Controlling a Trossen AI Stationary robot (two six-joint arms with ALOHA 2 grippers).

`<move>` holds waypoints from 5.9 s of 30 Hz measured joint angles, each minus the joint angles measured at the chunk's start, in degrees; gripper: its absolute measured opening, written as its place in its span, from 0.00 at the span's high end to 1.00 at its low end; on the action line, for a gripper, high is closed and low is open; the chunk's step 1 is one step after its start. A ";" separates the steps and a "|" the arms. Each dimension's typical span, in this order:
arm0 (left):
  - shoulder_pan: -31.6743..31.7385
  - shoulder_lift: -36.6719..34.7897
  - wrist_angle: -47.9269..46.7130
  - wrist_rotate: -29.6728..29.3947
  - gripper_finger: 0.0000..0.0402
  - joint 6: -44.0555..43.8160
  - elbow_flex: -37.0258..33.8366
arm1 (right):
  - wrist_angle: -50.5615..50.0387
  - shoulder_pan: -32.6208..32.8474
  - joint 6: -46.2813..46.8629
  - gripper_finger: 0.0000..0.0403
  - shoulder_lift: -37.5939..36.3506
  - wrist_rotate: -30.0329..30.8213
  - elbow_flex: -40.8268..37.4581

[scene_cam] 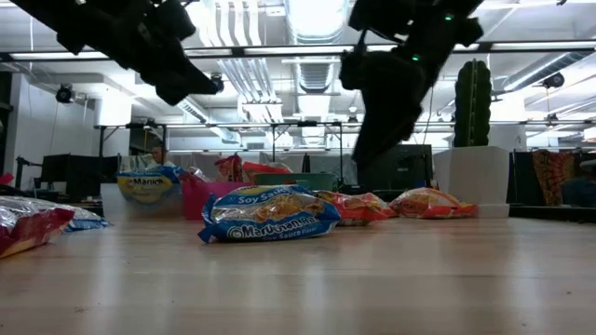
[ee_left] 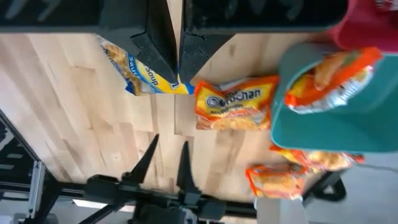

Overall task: Sort Maruchan noodles
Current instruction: Put the blue noodle pack into the transparent bin

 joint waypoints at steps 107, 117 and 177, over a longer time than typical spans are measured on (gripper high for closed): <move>-10.39 35.15 23.57 -1.05 1.00 -10.41 3.50 | 37.02 8.88 -15.27 0.98 -5.23 10.50 -13.74; -8.04 16.46 15.69 -2.30 1.00 -3.90 4.70 | 35.06 8.64 -25.28 0.98 -17.72 14.19 -13.83; 41.13 34.45 -57.87 -59.88 1.00 20.27 33.51 | 29.51 -3.01 -31.94 0.98 -18.91 15.56 -13.88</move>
